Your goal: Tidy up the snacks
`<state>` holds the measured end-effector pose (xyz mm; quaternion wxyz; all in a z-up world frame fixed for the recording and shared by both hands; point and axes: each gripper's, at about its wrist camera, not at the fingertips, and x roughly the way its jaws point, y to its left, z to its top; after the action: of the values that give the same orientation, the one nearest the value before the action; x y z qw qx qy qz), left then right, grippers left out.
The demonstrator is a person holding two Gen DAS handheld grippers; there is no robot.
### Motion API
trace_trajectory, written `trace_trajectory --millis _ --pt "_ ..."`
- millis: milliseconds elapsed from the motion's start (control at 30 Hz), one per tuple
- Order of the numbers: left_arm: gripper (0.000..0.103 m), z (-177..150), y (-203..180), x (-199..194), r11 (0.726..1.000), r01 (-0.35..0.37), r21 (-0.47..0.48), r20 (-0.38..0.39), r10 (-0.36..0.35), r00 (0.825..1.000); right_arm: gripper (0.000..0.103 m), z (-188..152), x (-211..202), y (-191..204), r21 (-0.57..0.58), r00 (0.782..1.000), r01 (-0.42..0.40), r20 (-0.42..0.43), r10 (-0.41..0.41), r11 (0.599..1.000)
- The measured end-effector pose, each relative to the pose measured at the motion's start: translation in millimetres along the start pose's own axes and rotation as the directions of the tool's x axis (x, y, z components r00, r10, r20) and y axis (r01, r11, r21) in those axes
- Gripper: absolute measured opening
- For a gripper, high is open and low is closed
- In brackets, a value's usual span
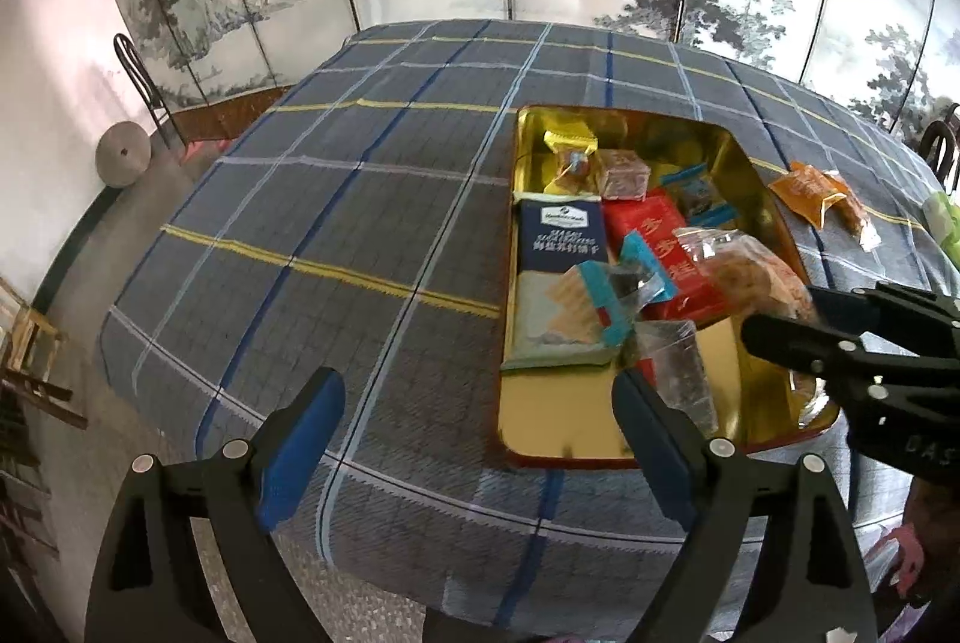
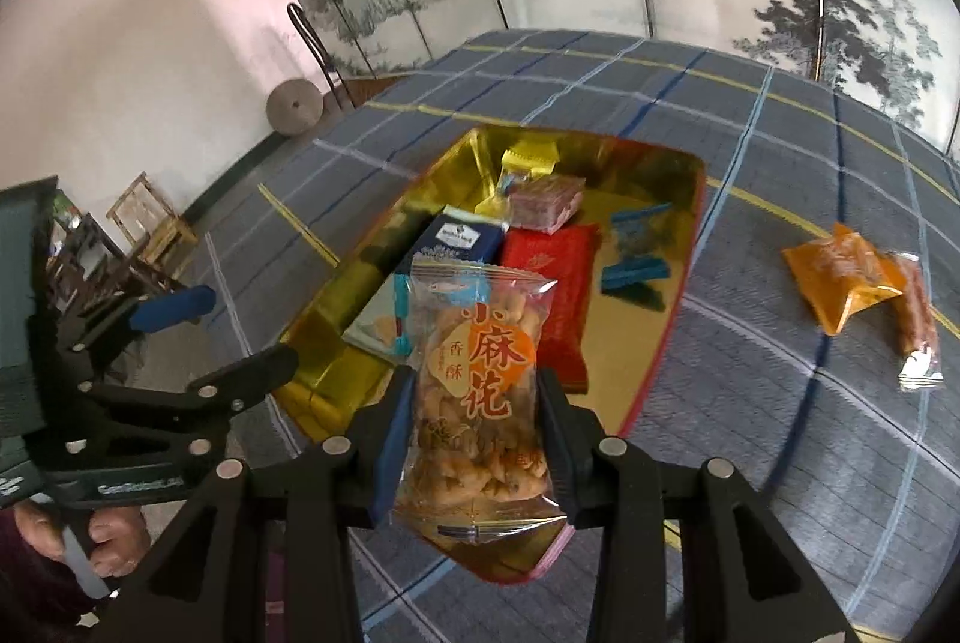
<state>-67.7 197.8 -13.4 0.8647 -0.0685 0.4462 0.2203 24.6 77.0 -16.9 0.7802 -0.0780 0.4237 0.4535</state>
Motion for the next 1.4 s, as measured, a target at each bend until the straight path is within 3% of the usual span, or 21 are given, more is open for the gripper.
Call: trace_trajectory --millis 167,333,433,633,833,967,1233,1400 --pt "0.088 -2.2 5.5 6.2 1.000 0.001 -0.010 -0.015 -0.001 1.000 0.041 -2.9 7.6 2.2 0.000 1.000 -0.001 -0.015 0.001 1.000" --pt "0.088 -3.2 6.3 9.8 1.000 0.011 -0.017 -0.027 -0.012 1.000 0.041 -2.6 -16.2 -16.9 0.097 0.997 -0.022 0.077 0.014 0.995" --pt "0.088 -2.7 4.5 9.5 1.000 0.021 -0.014 -0.025 -0.022 0.999 0.045 -7.7 -41.4 -53.5 0.205 0.989 0.010 0.145 -0.040 0.979" --pt "0.088 2.6 -8.4 4.5 0.998 0.058 0.022 -0.011 -0.058 0.998 0.048 -22.6 -68.4 -129.7 0.370 0.973 0.131 0.129 -0.191 0.920" --pt "0.089 23.8 -36.0 -10.5 0.986 0.126 0.106 0.034 -0.130 0.991 0.048 -45.6 -89.9 -162.4 0.367 0.950 0.238 0.106 -0.295 0.899" --pt "0.090 31.6 -57.9 -15.2 0.978 0.150 0.142 0.038 -0.156 0.987 0.048 -49.1 -100.0 -181.0 0.369 0.942 0.260 0.109 -0.319 0.893" --pt "0.090 39.4 -98.6 -14.0 0.962 0.175 0.211 0.015 -0.182 0.983 0.048 -35.7 -92.5 -217.9 0.327 0.932 0.311 0.081 -0.354 0.892" --pt "0.090 43.8 -117.4 -8.8 0.954 0.168 0.248 0.000 -0.174 0.985 0.048 -14.9 -61.6 -228.7 0.259 0.935 0.328 0.049 -0.352 0.908"
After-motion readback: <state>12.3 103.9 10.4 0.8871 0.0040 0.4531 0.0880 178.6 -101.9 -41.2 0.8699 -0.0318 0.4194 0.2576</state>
